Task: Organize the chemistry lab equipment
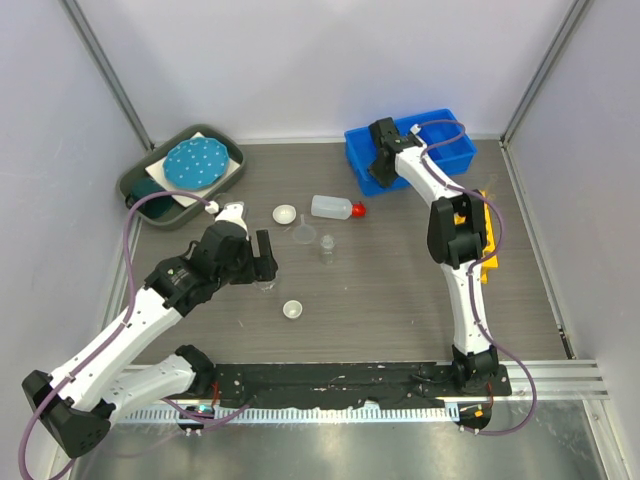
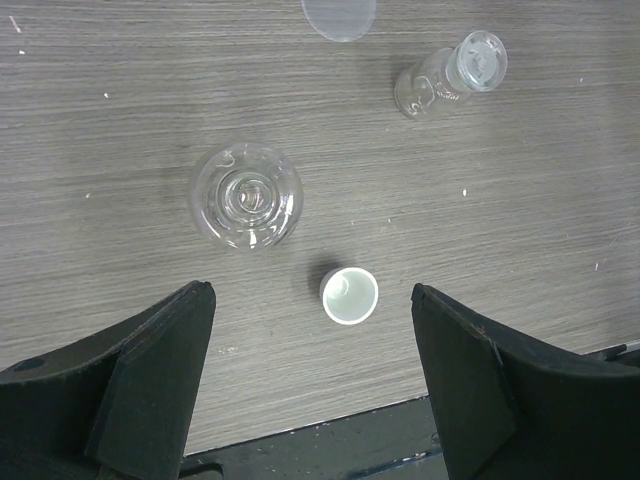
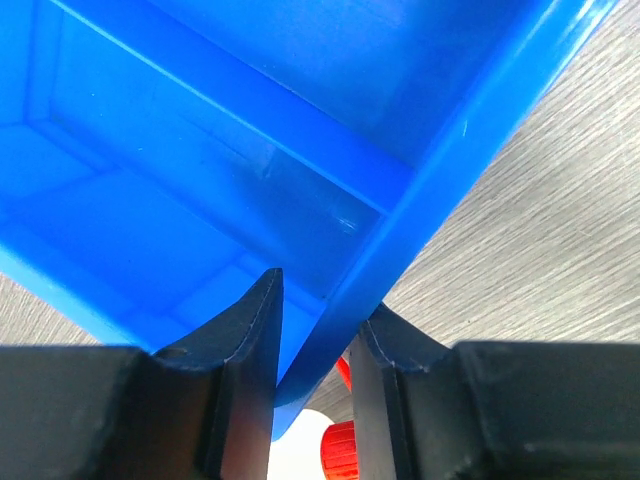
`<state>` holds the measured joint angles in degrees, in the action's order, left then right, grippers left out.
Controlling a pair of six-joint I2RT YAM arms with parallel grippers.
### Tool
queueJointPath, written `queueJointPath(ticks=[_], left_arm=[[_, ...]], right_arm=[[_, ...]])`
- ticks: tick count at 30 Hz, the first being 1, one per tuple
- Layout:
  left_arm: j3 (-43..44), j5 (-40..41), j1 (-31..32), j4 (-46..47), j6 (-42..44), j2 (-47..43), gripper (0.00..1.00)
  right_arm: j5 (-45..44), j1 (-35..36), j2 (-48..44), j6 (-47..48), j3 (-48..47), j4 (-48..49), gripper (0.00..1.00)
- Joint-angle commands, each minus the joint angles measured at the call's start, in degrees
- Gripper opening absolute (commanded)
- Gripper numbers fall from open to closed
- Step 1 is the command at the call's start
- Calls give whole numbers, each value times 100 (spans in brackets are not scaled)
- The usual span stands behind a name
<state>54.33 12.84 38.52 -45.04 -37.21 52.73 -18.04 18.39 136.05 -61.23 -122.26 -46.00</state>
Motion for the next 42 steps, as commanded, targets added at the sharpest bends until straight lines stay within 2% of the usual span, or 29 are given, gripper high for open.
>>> queueJointPath(ticks=[1, 7, 15, 24, 42], left_arm=[[104, 8, 15, -67, 100, -44, 84], [140, -1, 15, -67, 100, 9, 84], [166, -1, 15, -102, 83, 9, 84], [245, -1, 15, -190, 56, -70, 84], [184, -18, 15, -269, -32, -272, 84]], right_arm=[[-76, 33, 168, 1245, -70, 566, 1], [-138, 6, 1, 1280, 219, 706, 1], [-515, 33, -973, 1403, 1422, 1373, 1], [-648, 85, -1722, 1561, 2082, 1629, 1], [-1219, 341, -2548, 2097, 2672, 1761, 1]])
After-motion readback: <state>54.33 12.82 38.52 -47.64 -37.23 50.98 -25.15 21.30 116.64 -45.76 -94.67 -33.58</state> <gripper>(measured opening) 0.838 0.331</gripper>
